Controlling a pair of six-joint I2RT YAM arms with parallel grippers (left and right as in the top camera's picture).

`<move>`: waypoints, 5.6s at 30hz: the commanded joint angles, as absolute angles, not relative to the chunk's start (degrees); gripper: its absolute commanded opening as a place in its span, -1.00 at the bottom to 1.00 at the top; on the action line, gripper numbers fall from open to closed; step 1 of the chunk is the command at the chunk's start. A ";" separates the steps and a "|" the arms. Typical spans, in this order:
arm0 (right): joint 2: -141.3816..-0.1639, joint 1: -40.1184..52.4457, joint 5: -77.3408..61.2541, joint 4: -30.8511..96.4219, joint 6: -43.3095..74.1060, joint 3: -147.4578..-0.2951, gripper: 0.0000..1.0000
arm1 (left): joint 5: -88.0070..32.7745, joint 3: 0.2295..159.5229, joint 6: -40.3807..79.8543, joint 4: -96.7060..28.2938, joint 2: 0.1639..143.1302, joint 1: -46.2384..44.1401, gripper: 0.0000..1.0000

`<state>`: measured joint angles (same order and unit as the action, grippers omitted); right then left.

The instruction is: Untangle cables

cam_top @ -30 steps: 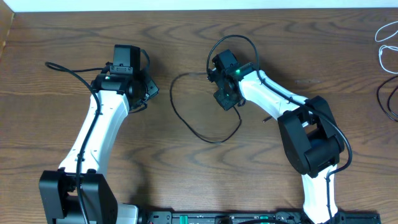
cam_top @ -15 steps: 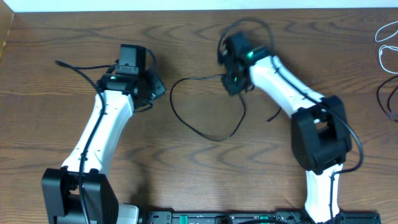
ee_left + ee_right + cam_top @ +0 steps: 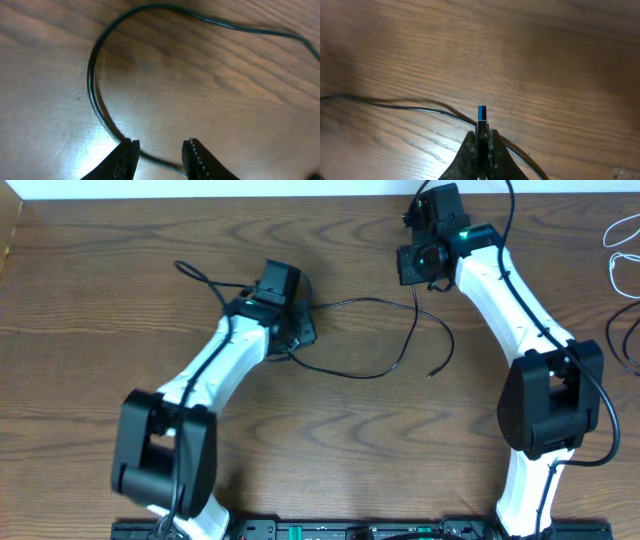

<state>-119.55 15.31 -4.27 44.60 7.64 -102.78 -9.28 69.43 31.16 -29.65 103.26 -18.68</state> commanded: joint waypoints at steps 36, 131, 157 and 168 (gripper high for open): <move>-130.85 10.55 -0.47 29.74 1.43 -101.56 0.34 | -1.04 68.69 17.63 -18.74 107.37 -16.32 -0.13; -130.85 17.61 -4.05 47.48 -11.07 -88.92 -0.98 | -13.47 68.69 36.25 -25.32 104.79 -25.67 0.67; -109.49 -6.48 -29.95 53.63 3.22 -113.30 -0.98 | -4.91 70.35 33.23 -28.73 100.75 -20.86 0.89; -102.56 -21.39 -23.97 49.87 9.91 -113.67 -0.98 | -4.95 70.35 33.23 -29.76 100.75 -20.86 0.90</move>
